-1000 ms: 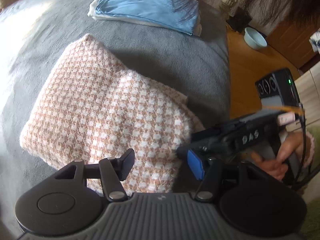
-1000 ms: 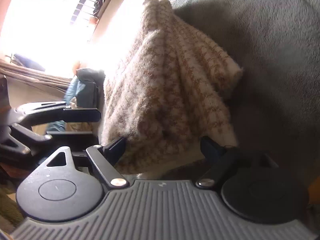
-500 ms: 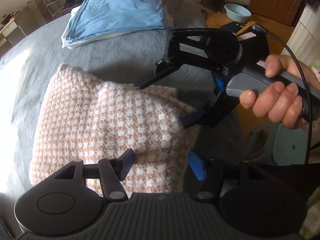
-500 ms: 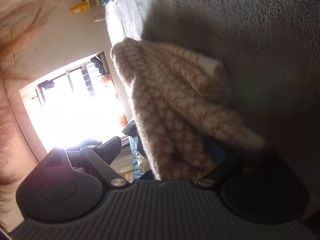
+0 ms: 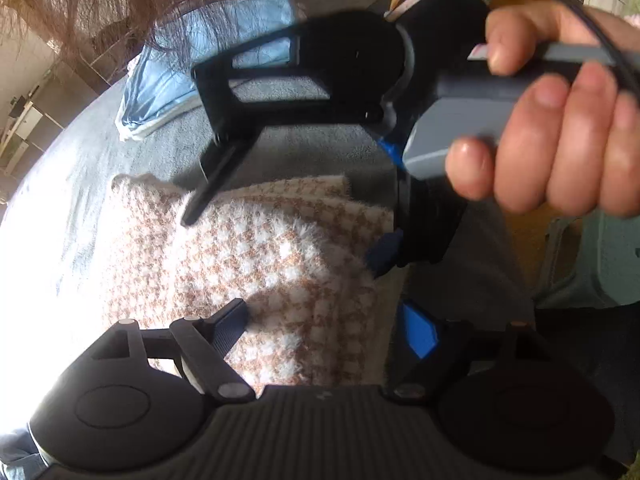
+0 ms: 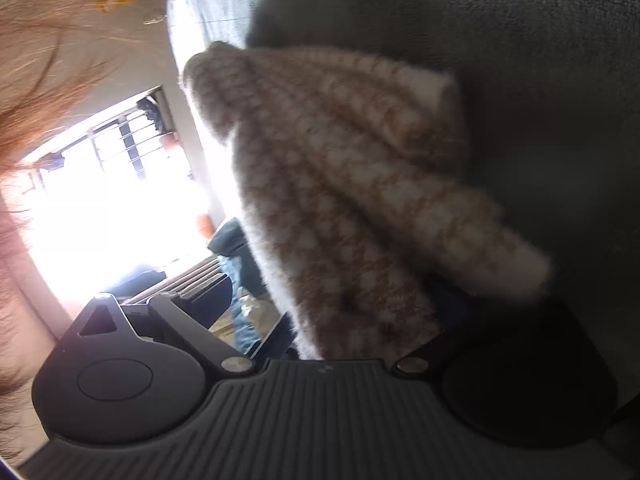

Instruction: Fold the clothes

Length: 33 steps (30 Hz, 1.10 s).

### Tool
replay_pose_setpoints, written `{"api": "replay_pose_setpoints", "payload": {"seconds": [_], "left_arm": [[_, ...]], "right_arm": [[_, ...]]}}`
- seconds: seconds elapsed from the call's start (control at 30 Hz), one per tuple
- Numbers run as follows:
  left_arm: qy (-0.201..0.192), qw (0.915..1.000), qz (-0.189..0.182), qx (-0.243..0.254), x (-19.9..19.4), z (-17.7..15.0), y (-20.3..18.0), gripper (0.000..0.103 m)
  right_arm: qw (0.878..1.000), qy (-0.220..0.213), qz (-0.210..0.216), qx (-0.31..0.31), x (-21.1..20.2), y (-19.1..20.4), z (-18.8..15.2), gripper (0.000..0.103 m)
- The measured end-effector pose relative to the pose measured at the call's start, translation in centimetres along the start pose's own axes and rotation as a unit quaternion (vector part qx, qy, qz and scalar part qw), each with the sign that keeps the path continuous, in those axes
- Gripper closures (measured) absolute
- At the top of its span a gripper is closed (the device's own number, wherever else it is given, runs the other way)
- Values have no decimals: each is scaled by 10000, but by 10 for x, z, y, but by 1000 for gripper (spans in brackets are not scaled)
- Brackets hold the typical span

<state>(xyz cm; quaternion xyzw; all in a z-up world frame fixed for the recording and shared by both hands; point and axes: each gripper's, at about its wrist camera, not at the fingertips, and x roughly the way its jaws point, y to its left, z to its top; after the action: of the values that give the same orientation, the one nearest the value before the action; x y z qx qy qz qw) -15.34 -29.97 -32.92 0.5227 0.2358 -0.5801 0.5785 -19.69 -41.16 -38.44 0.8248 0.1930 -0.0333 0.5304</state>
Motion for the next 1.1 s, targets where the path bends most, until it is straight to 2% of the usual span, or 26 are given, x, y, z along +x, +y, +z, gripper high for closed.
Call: {"api": "replay_pose_setpoints", "payload": {"seconds": [0.07, 0.17, 0.33, 0.4, 0.43, 0.53, 0.6, 0.63, 0.7, 0.73, 0.77, 0.8, 0.83, 0.93, 1.03, 1.07, 1.1], "left_arm": [[-49, 9998, 169, -87, -3, 1, 0, 19], [-107, 9990, 364, -224, -6, 3, 3, 19], [-189, 9963, 835, -35, -3, 0, -1, 20], [-251, 9936, 1100, 75, 0, -1, -3, 34], [-281, 9930, 1150, 52, -1, -1, -1, 44], [-363, 9938, 1016, -273, -6, -1, 12, 50], [-427, 9933, 1017, -357, -11, -2, 18, 52], [-454, 9928, 1018, -430, -14, -3, 22, 52], [-512, 9916, 1029, -585, -23, -2, 31, 53], [-542, 9909, 1037, -661, -28, -1, 35, 54], [-571, 9901, 1045, -737, -32, 0, 40, 54], [-598, 9893, 1058, -804, -37, 1, 44, 54], [-622, 9884, 1082, -862, -43, 2, 50, 55], [-701, 9852, 1166, -1041, -56, 4, 67, 56], [-778, 9814, 1301, -1179, -70, 6, 84, 57], [-800, 9800, 1342, -1230, -73, 7, 89, 58], [-823, 9786, 1384, -1281, -76, 7, 94, 58]], "right_arm": [[9993, 92, 348, 54, -4, 11, -2, 0], [9980, 187, 595, 41, -5, 25, -3, 0], [9950, 294, 945, 109, 0, 45, -3, 0], [9941, 298, 1041, 91, 0, 55, -3, 0], [9941, 287, 1041, 56, 0, 60, -3, 0], [9948, 123, 1008, -90, -13, 72, 0, 1], [9939, -328, 1016, -271, -37, 77, 1, 2], [9936, -639, 782, -508, -50, 81, 2, 2], [9885, -1093, -118, -1040, -67, 90, 3, 8], [9838, -1150, -541, -1262, -69, 94, 4, 13], [9782, -1145, -886, -1486, -70, 96, 4, 27], [9728, -1068, -1138, -1714, -68, 96, 3, 37], [9661, -989, -1389, -1939, -66, 95, 2, 40], [9452, -707, -1829, -2612, -52, 90, -3, 48], [9222, -630, -2193, -3123, -39, 101, -4, 54], [9148, -575, -2314, -3259, -38, 104, -1, 64], [9087, -489, -2402, -3379, -39, 102, -1, 81]]}}
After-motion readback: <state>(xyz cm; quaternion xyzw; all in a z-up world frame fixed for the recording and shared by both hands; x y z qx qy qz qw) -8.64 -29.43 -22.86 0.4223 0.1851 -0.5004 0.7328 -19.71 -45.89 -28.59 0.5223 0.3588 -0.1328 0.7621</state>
